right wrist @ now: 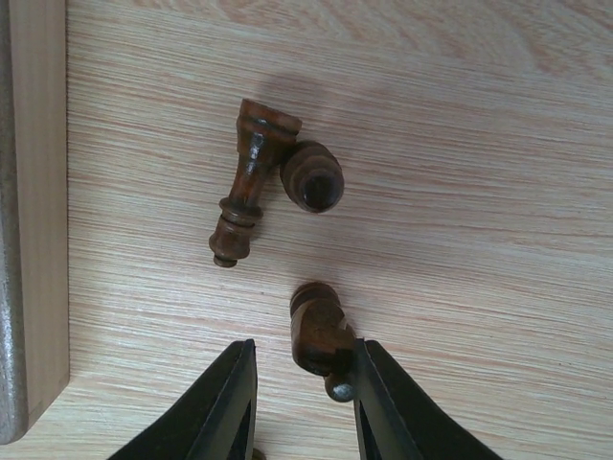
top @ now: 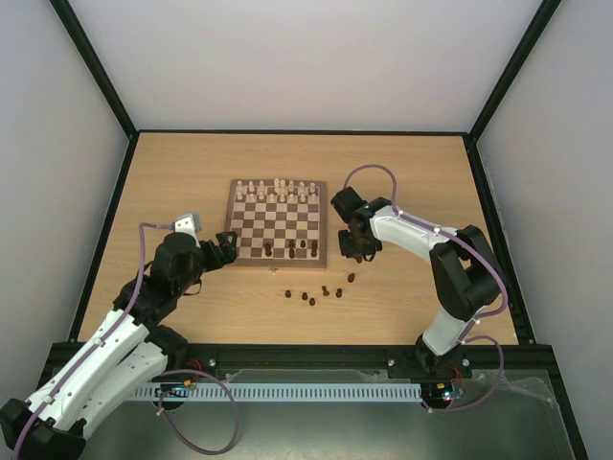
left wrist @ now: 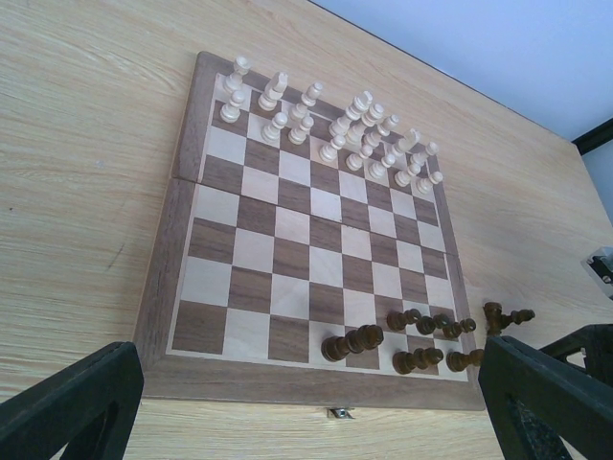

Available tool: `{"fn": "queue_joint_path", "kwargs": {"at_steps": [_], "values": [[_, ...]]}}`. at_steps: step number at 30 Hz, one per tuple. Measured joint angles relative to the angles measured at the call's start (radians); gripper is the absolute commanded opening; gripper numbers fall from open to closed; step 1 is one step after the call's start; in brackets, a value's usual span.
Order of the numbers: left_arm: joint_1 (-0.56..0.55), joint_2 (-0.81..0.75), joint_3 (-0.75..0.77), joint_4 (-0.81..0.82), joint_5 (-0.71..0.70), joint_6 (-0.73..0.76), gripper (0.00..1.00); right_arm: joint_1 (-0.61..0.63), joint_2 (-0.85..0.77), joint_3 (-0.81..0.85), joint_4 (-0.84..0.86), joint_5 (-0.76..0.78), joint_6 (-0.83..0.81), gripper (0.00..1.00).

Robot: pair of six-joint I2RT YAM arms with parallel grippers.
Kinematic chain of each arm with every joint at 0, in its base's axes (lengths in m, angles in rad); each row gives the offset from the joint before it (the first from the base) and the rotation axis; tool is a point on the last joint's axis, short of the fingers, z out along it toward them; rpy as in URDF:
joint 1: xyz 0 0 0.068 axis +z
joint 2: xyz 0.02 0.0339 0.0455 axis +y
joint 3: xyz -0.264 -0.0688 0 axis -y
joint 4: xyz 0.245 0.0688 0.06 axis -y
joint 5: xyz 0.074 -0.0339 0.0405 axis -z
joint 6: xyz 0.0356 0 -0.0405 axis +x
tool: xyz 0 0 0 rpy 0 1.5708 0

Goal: Set up the chess pieces on the board
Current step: Pick up the chess piece at the center of the board.

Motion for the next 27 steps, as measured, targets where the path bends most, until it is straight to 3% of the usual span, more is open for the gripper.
{"fn": "queue_joint_path", "kwargs": {"at_steps": [9,14,27], "values": [[0.0,0.003,0.0,0.0,0.0,0.0,0.99,-0.003,0.046,0.003,0.012,-0.003,-0.001,0.29],[0.0,0.003,0.0,0.0,0.0,0.0,0.99,-0.003,0.048,0.003,0.016,-0.005,-0.001,0.23],[0.0,0.008,0.0,0.001,0.0,-0.001,0.99,-0.003,0.055,-0.009,0.031,-0.035,-0.004,0.25]]}}
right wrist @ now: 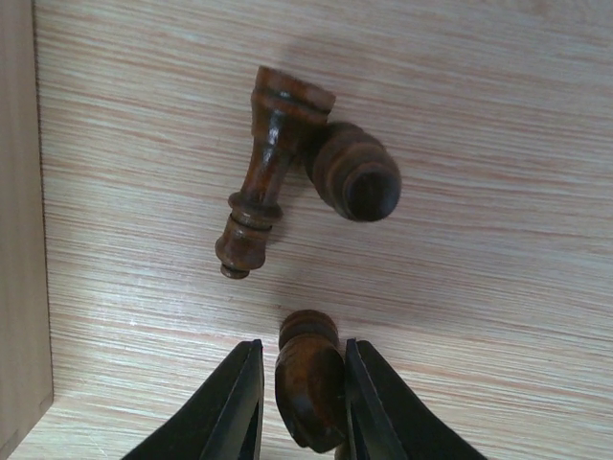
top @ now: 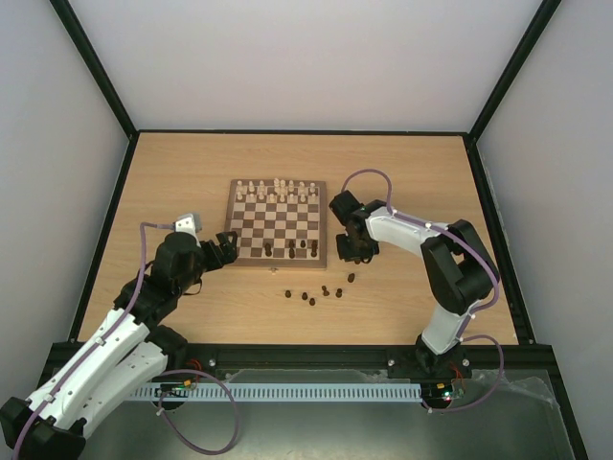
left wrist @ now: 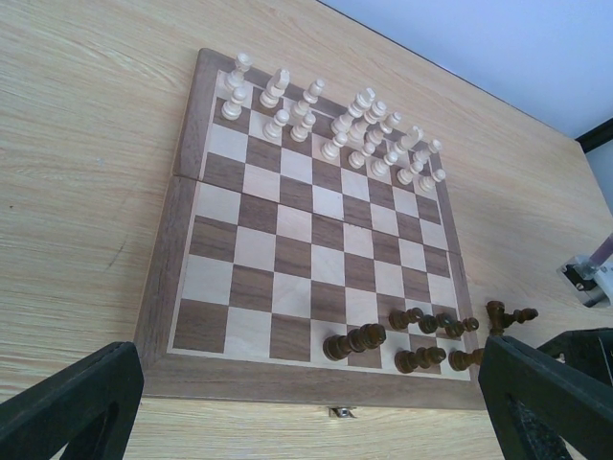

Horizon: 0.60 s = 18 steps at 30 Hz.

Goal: Set up the chess pieces on the board
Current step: Pick up the chess piece at the center of the board.

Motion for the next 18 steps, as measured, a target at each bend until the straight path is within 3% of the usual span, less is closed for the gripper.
{"fn": "queue_joint_path", "kwargs": {"at_steps": [18], "values": [[0.0,0.006,-0.002,0.007,0.0,-0.007,0.99,0.005,0.009,-0.024,0.012,-0.029,0.0,0.21]]}}
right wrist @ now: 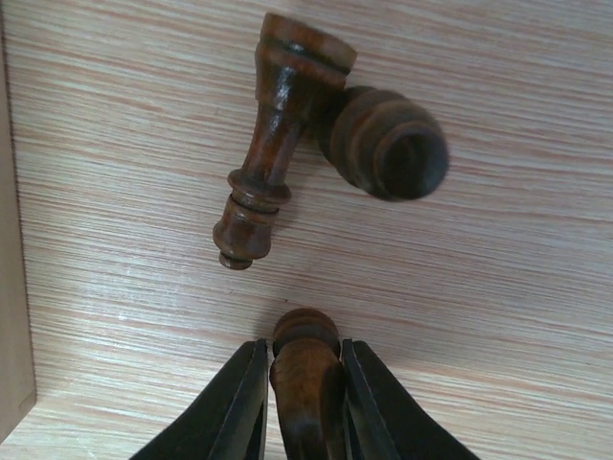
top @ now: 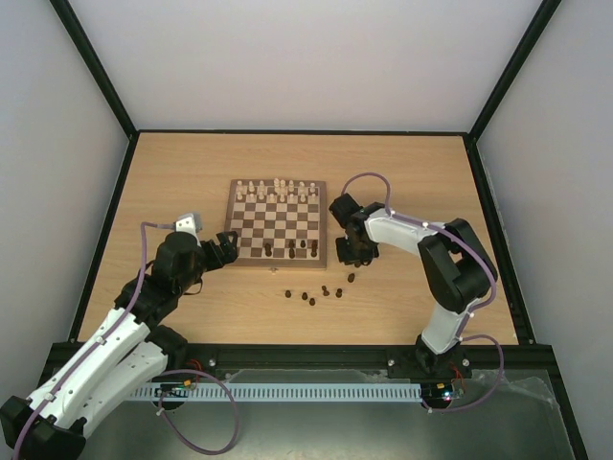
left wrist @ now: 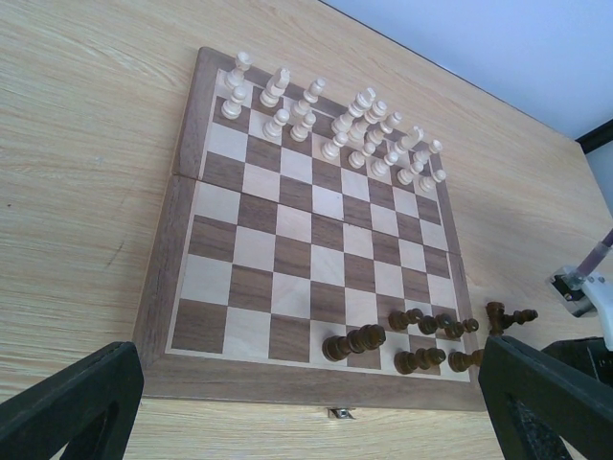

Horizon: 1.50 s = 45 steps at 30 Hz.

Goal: Set up the chess pieces on the board
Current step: Pick up the chess piece at the center of the board, then place the chess piece on the chessboard.

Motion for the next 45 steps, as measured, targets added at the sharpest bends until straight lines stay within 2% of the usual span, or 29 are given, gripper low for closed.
{"fn": "queue_joint_path", "kwargs": {"at_steps": [3,9,16,29,39,45], "values": [[0.0,0.001,0.0,0.0,0.0,0.0,0.99,0.004,0.016,0.0,0.002,-0.001,0.0,0.13],[0.0,0.008,0.0,0.001,0.0,0.0,0.99,0.01,0.017,0.002,0.008,-0.003,-0.001,0.1],[0.0,0.014,0.0,0.004,0.0,0.0,0.99,0.021,0.003,0.003,0.006,0.009,0.0,0.09],[0.0,0.014,0.0,0.015,0.0,0.0,0.99,0.046,-0.142,0.086,-0.054,0.029,0.001,0.09],[0.0,0.003,0.0,0.015,0.0,-0.004,0.99,0.172,-0.136,0.257,-0.143,0.024,0.005,0.12],[0.0,-0.008,0.0,0.015,0.0,-0.005,0.99,0.25,-0.023,0.369,-0.159,0.021,0.008,0.13]]}}
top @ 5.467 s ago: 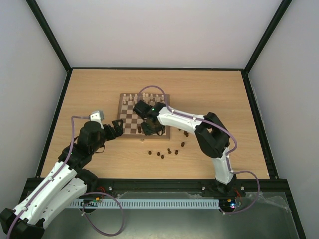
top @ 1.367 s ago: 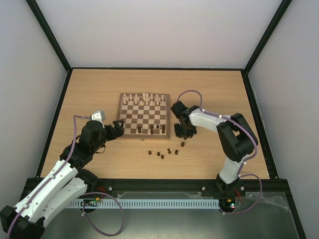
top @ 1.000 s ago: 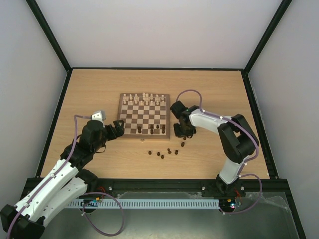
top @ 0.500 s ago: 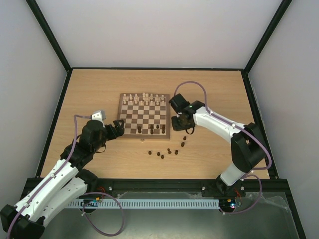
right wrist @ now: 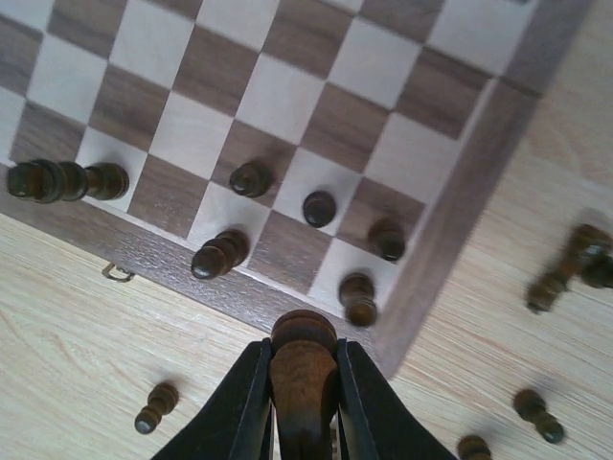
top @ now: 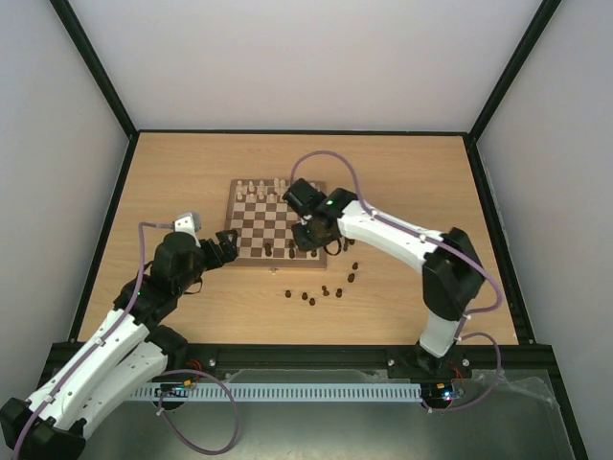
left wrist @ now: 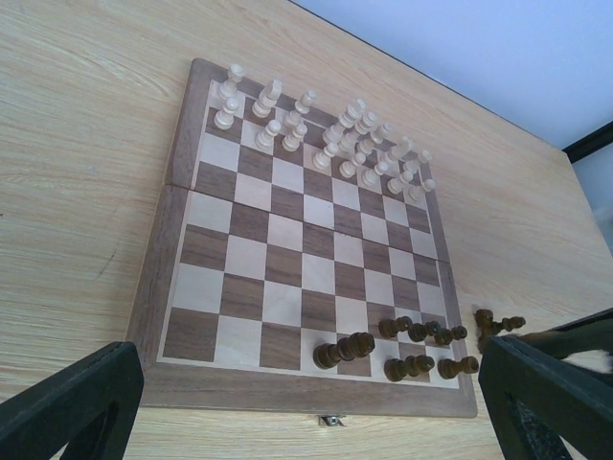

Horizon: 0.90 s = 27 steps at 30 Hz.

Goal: Set up the chess pieces on the board
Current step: Place the chess piece on the chessboard.

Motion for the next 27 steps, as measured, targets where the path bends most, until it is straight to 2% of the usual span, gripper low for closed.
{"fn": "queue_joint_path", "kwargs": {"at_steps": [8,27], "values": [[0.0,-0.011,0.0,0.0,0.0,0.0,0.99,0.049,0.179,0.055,-0.023,0.011,0.019,0.14],[0.0,-0.01,0.0,0.0,0.0,0.001,0.99,0.049,0.259,0.063,-0.008,0.023,0.045,0.17]]}}
